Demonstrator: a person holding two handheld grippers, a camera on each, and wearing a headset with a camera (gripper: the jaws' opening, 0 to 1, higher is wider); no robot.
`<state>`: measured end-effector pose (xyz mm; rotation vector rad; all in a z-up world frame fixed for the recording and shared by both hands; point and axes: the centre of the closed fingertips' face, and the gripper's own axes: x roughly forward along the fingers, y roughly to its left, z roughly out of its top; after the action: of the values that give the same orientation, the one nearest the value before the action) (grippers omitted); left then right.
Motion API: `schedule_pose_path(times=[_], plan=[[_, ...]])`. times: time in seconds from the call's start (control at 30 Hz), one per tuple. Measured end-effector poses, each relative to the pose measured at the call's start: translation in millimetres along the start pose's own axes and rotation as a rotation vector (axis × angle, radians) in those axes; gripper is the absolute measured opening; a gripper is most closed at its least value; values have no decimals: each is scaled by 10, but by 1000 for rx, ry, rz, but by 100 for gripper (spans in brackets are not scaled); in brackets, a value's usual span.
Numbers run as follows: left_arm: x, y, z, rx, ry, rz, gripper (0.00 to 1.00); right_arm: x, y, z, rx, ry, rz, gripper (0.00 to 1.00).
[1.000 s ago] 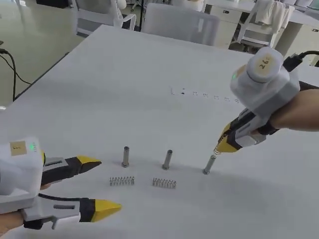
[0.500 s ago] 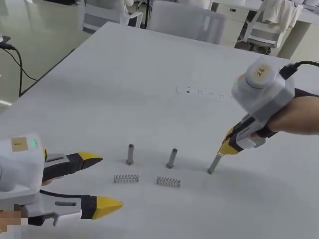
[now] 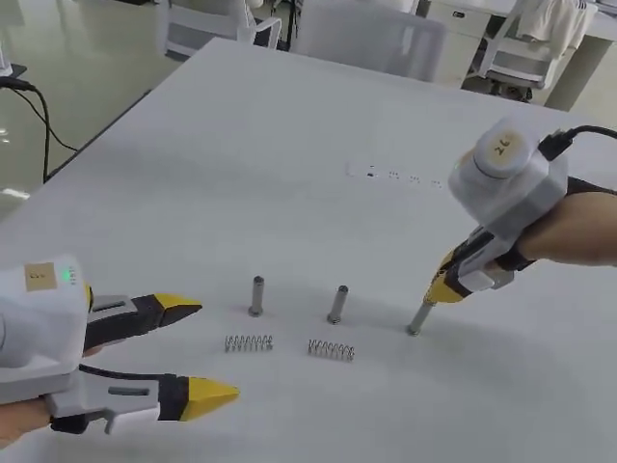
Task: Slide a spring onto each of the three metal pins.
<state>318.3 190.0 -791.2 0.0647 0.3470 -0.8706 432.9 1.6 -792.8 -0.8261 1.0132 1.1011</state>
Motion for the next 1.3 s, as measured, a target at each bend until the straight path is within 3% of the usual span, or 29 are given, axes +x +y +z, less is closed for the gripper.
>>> schedule_pose_path(times=[0.97,1.3], plan=[[2,-14,-7,-3,3,-3,55,474,32,-120,25,39,26,8],[-4,-16,-5,-3,6,-1,55,562,37,-182,17,59,35,8]])
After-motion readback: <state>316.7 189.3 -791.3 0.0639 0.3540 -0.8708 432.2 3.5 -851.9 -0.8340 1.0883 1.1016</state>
